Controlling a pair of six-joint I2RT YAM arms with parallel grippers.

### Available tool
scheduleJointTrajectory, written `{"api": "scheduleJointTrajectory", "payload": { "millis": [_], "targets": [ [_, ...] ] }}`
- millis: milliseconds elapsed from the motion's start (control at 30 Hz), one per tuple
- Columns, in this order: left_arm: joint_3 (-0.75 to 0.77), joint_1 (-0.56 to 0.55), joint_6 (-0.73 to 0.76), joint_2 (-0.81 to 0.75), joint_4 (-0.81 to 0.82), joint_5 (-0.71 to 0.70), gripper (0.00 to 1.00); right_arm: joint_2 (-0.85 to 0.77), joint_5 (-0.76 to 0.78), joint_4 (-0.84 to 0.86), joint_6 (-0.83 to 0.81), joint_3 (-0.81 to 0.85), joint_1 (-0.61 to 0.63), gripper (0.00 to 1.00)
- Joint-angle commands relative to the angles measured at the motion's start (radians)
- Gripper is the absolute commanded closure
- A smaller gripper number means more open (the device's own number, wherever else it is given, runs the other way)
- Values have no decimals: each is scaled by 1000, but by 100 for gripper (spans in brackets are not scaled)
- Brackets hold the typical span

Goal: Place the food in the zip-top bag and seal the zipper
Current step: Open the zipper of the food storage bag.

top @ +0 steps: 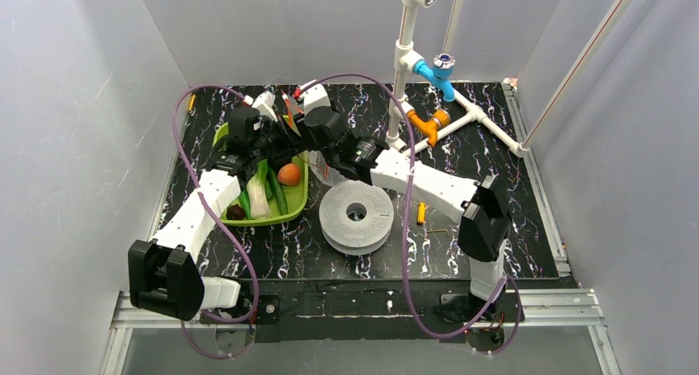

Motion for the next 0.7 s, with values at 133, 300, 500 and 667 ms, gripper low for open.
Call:
{"api": "scheduleJointTrajectory", "payload": {
  "millis": [133, 300, 500, 667],
  "targets": [
    [39, -4, 2, -8, 1, 34, 100, 82, -2, -49, -126, 158, -7, 32],
    [30, -4, -16, -13, 14, 37, 100, 65, 92, -125, -27, 153, 2, 41],
    [24, -4, -9, -17, -15, -28, 100, -35, 234, -146, -30, 106, 9, 50],
    [42, 6, -24, 18, -67, -75, 100, -138, 243, -169, -46, 77, 15, 27]
  ]
}}
